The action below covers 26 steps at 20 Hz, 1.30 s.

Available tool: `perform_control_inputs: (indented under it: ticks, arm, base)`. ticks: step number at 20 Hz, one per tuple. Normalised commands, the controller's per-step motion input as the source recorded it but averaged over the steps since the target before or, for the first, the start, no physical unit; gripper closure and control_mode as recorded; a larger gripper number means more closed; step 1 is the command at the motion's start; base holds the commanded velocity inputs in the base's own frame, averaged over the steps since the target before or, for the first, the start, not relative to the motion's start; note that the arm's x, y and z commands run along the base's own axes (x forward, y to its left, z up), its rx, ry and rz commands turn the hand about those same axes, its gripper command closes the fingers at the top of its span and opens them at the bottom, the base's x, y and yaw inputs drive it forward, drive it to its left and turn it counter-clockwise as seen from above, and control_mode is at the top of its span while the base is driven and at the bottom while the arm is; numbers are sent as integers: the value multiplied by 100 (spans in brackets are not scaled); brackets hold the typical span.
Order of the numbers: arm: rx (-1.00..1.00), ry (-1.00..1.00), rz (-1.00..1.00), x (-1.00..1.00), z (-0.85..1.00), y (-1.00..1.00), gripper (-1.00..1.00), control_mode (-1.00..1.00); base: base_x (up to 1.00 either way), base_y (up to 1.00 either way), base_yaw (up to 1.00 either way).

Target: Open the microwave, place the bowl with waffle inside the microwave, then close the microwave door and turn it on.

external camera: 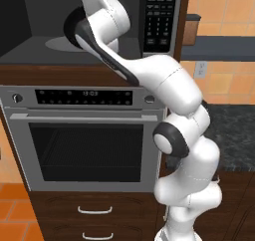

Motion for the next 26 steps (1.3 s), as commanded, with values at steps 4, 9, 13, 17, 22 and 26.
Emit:
perform_control_inputs:
  ticks: [4,9,13,17,22,26]
  arm:
    - [1,0,0,0,-37,0,-100,-100]
    - [5,-17,0,-7,-11,0,-100,-100]
    - [6,-49,0,-88,0,-1,-100,-100]
    - [2,-37,0,-100,-40,-35,-100,-100]
    - [-19,-18,3,-51,-57,-32,-100,-100]
    - [-23,-30,0,-68,-42,-58,-100,-100]
  base:
    - [0,0,0]
    - [0,0,0]
    - [0,0,0]
    - [0,0,0]
    - [0,0,0]
    - [0,0,0]
